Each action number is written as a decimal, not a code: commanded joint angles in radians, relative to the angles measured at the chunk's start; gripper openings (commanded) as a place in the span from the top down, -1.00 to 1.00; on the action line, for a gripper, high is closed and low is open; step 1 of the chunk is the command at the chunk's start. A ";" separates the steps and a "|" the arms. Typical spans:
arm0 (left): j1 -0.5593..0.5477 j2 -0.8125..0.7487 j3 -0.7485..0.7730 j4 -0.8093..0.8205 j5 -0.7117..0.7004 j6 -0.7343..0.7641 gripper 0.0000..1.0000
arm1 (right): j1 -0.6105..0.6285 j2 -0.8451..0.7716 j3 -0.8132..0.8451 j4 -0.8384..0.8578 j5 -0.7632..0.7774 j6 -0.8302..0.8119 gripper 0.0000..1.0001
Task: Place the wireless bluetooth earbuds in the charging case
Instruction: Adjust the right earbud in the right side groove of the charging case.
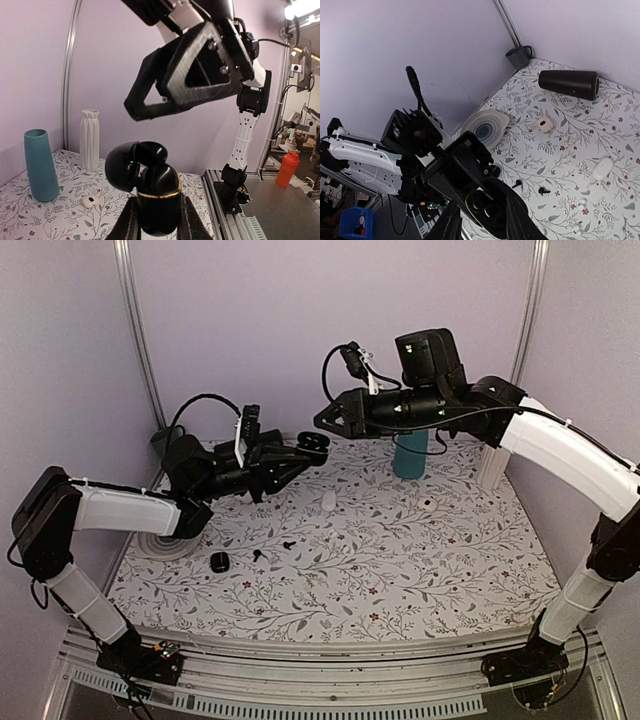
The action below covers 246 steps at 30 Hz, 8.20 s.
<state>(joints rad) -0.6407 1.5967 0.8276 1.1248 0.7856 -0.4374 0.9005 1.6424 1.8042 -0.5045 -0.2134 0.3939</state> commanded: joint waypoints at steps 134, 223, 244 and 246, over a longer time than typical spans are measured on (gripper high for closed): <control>-0.062 0.052 0.048 -0.153 -0.172 0.230 1.00 | -0.009 0.161 0.135 -0.253 0.041 0.184 0.42; 0.064 0.165 0.078 0.326 0.202 -0.236 1.00 | 0.036 0.015 -0.010 -0.134 0.110 -0.092 0.88; 0.064 0.152 0.076 0.372 0.144 -0.263 1.00 | 0.038 0.046 -0.003 -0.148 0.067 -0.144 0.74; 0.064 0.152 0.076 0.372 0.146 -0.264 1.00 | 0.038 0.045 -0.002 -0.153 0.074 -0.145 0.68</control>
<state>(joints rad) -0.5896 1.7611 0.8928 1.4242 0.9562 -0.6937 0.9360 1.6806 1.8050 -0.6193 -0.1543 0.2665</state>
